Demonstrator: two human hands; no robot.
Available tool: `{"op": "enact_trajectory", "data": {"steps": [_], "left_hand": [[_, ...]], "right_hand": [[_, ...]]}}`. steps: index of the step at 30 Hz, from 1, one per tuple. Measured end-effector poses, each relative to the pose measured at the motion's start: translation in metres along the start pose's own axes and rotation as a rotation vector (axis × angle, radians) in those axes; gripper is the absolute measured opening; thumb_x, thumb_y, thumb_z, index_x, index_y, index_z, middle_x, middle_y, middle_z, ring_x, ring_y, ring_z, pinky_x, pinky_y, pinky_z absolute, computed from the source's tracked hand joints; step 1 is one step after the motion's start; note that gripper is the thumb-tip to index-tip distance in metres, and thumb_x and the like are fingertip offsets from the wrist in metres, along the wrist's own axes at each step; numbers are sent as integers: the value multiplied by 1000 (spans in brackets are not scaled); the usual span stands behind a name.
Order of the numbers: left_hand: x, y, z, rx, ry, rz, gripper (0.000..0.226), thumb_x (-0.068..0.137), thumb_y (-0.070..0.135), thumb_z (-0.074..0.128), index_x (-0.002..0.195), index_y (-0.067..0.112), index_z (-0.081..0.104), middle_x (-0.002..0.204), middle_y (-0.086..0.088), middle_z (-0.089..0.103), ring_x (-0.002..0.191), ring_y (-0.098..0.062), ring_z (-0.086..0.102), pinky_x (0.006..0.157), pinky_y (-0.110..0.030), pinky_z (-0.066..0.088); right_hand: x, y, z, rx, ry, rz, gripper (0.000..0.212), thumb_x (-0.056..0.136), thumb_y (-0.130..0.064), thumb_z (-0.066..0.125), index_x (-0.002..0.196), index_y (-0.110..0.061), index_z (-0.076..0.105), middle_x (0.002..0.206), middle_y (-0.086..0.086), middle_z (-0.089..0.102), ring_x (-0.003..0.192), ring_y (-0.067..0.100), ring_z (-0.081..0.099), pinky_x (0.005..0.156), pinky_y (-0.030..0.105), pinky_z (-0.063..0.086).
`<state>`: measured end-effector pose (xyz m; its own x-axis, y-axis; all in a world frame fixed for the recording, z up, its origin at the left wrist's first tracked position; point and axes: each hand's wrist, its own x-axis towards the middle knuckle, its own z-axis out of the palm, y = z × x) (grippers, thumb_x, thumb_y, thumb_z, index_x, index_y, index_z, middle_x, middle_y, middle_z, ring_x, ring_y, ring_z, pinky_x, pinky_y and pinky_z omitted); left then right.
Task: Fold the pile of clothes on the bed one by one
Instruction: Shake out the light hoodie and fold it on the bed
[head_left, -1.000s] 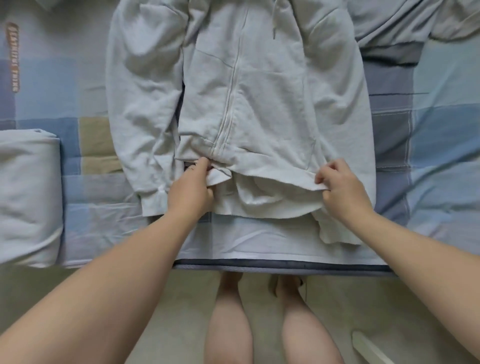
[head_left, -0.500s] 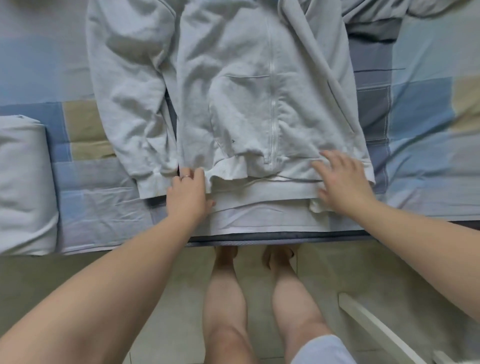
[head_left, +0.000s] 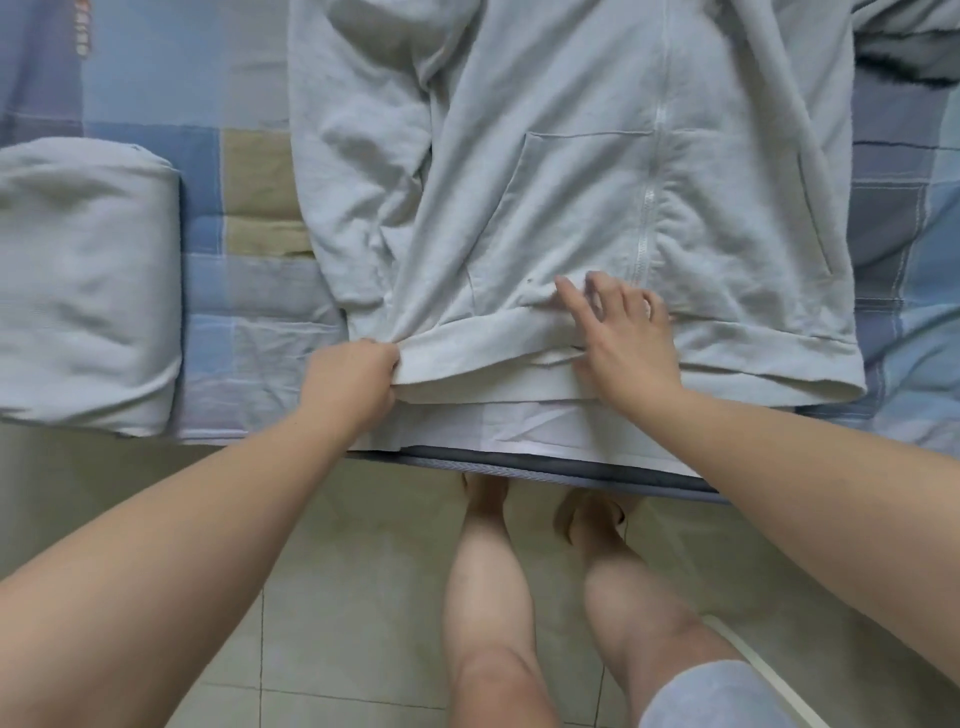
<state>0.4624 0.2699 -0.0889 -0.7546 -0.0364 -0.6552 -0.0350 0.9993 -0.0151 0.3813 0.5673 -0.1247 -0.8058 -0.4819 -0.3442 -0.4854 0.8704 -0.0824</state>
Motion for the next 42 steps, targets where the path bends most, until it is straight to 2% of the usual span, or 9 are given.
{"op": "enact_trajectory", "data": {"steps": [3,8,16,21,25,28,34,39,42], "left_hand": [[-11,-12,14,19,19,-4,11,82,8,56,89,16,57,91,-9,65,80,-34,63,60,-34,31],[-7,-3,28,38,-7,-68,22,84,8,56,103,19,60,105,-6,68,96,-32,67,66,-34,30],[-13,-26,35,65,-95,-270,25,89,7,52,106,20,64,105,-6,68,97,-31,68,73,-33,40],[-16,-27,22,76,-175,-311,29,92,10,50,118,17,62,119,-8,65,110,-31,64,82,-35,41],[-29,2,10,53,63,-61,34,76,22,68,105,12,53,107,-12,62,99,-34,57,79,-40,41],[-29,39,7,45,190,210,45,67,34,77,98,11,52,97,-10,58,86,-32,52,69,-38,34],[10,142,-3,-67,187,335,50,74,35,76,116,16,56,128,-6,56,111,-34,52,84,-42,40],[41,226,-7,-77,163,461,59,81,42,72,130,19,48,142,-4,45,125,-33,44,91,-43,37],[55,258,-1,-14,167,388,50,84,24,66,129,19,46,131,-6,49,115,-33,50,84,-41,37]], "right_hand": [[13,-6,0,-50,-38,-27,68,83,-5,52,146,-26,40,138,14,42,124,34,39,101,51,30],[36,-12,-3,-79,-140,-15,26,86,-4,58,110,-15,61,104,15,60,97,37,57,81,42,36],[1,-27,-17,143,-106,-245,13,76,4,70,82,-7,65,71,14,57,62,35,53,57,35,28],[-18,-30,-14,182,-316,-271,12,89,-6,60,94,-14,67,89,9,63,82,36,57,68,36,31],[-16,-20,-19,300,-225,-215,16,86,-10,67,102,-12,69,97,10,68,89,38,60,76,42,42],[-26,5,-24,319,-131,-75,34,83,-12,69,117,-11,66,115,11,64,107,39,56,87,47,41],[-67,85,-16,278,-184,458,63,87,-24,63,145,-23,38,154,7,28,141,32,26,111,52,26],[-90,125,-1,423,-205,751,86,86,-30,67,155,-27,17,157,5,21,141,33,26,110,54,29],[-85,138,8,460,-117,925,98,80,-38,76,155,-29,13,159,2,17,141,32,28,111,50,29]]}}
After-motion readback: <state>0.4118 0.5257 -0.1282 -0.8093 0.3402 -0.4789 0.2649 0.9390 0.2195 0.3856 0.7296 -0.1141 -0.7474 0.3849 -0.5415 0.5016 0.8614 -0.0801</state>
